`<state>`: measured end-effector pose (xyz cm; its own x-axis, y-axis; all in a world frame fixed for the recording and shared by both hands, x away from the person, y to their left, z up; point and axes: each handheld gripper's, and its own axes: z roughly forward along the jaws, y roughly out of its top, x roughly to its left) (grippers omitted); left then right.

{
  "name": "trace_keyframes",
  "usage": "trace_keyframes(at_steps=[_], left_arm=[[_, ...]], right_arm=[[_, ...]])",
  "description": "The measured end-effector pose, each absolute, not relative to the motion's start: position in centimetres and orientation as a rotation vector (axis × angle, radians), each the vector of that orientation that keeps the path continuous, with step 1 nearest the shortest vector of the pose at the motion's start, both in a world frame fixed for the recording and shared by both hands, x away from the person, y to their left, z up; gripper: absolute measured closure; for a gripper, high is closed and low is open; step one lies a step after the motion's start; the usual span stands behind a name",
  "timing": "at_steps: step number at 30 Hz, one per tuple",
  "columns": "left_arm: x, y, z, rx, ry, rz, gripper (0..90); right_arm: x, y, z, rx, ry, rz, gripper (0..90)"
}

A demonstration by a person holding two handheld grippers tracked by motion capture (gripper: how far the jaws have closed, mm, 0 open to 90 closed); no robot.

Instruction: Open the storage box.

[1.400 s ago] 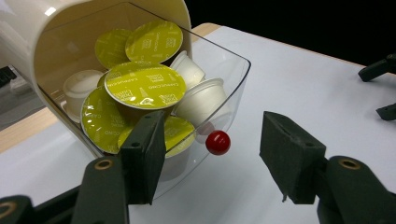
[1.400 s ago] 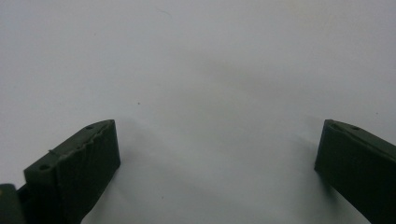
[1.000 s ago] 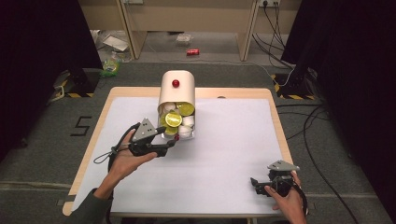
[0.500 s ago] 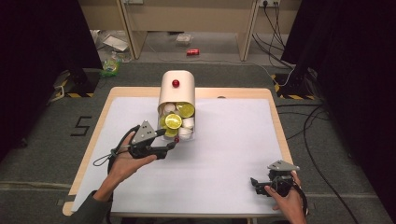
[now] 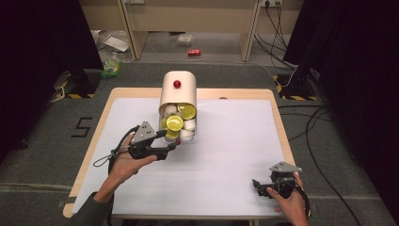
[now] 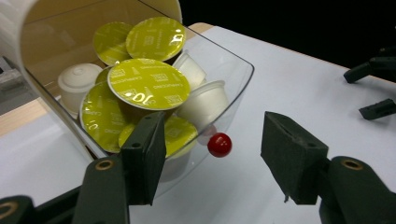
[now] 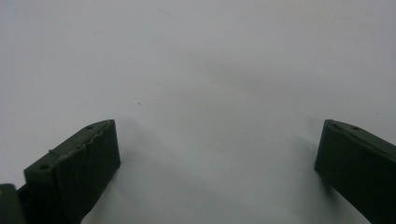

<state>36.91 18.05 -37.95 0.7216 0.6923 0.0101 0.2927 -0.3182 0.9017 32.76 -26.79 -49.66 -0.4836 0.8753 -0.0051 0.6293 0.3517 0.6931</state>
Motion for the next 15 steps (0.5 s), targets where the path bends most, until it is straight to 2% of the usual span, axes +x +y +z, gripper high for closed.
trace_keyframes(at_steps=[15], left_arm=[[38.3,18.7,-36.6,1.859,0.804,0.567,33.6]], right_arm=[[32.8,-26.8,-49.7,1.321,2.244,0.901,0.3]])
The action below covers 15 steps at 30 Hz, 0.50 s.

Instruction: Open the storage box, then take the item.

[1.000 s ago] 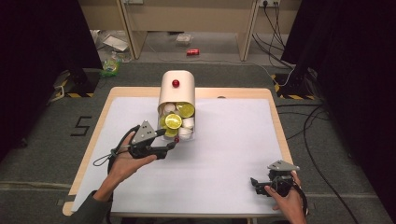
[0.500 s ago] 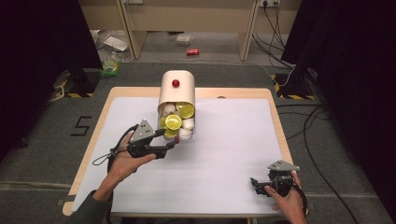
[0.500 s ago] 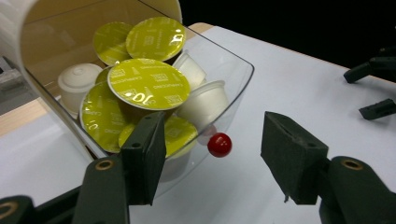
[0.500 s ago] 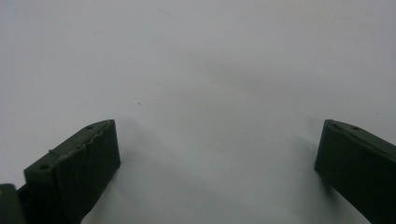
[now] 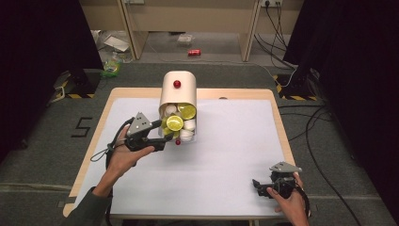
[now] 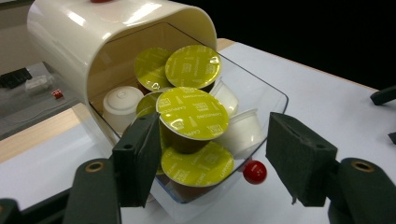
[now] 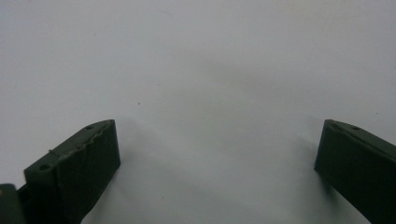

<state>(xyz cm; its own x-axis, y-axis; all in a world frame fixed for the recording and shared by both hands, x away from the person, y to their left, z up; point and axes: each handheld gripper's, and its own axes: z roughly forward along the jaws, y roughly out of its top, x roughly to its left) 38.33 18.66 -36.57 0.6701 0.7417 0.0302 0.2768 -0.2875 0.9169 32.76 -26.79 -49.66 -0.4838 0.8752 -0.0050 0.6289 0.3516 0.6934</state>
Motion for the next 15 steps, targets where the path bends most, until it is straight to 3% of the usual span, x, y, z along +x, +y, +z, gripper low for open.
trace_keyframes(at_steps=[15], left_arm=[[40.3,17.8,-36.7,1.883,0.84,0.629,28.5]], right_arm=[[32.8,-26.8,-49.7,1.321,2.243,0.902,0.3]])
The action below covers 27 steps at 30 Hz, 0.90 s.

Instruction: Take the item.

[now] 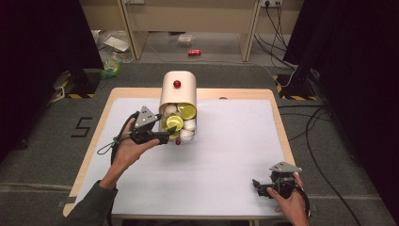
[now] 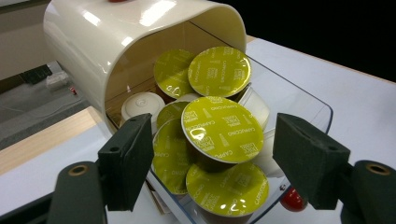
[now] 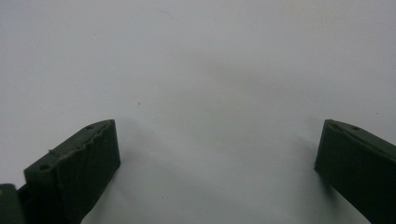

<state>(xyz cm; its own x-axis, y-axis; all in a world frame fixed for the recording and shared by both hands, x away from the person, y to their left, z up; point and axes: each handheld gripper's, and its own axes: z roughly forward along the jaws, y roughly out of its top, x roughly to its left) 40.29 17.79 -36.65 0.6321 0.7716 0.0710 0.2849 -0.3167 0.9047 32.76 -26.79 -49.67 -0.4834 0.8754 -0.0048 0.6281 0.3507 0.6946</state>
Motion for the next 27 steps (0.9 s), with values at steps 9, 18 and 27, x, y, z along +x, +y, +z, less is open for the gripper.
trace_keyframes(at_steps=[9,18,27], left_arm=[[40.9,17.2,-36.9,1.902,0.841,0.629,27.6],[41.2,16.5,-36.7,1.914,0.837,0.633,27.6],[41.7,15.7,-37.1,1.95,0.834,0.637,29.5]], right_arm=[[32.8,-26.8,-49.7,1.323,2.241,0.904,0.3],[32.8,-26.8,-49.7,1.319,2.241,0.904,0.3],[32.8,-26.8,-49.7,1.317,2.243,0.903,0.3]])
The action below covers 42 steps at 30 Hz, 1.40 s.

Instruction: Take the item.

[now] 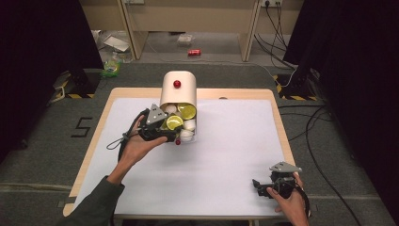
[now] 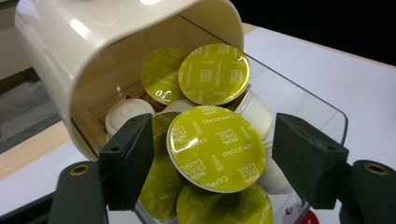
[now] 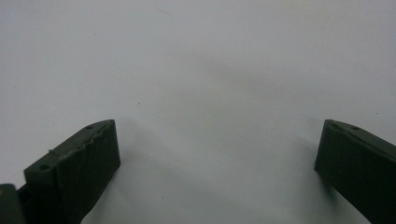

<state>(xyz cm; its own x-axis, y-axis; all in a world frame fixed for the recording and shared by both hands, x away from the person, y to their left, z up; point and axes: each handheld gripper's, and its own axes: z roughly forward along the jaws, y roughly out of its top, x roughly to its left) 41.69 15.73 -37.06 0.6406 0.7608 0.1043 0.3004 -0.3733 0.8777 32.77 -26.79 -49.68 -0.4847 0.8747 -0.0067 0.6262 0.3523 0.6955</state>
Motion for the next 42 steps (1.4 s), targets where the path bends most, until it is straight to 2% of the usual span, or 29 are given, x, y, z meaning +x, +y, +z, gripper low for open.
trace_keyframes(at_steps=[15,22,42], left_arm=[[42.2,15.2,-37.7,2.0,0.844,0.642,31.1],[42.2,15.3,-37.6,1.995,0.844,0.632,38.2],[41.4,16.4,-35.6,1.95,0.821,0.611,38.4]], right_arm=[[32.8,-26.8,-49.7,1.317,2.243,0.902,0.3],[32.8,-26.8,-49.7,1.318,2.242,0.904,0.3],[32.8,-26.8,-49.7,1.319,2.242,0.904,0.2]])
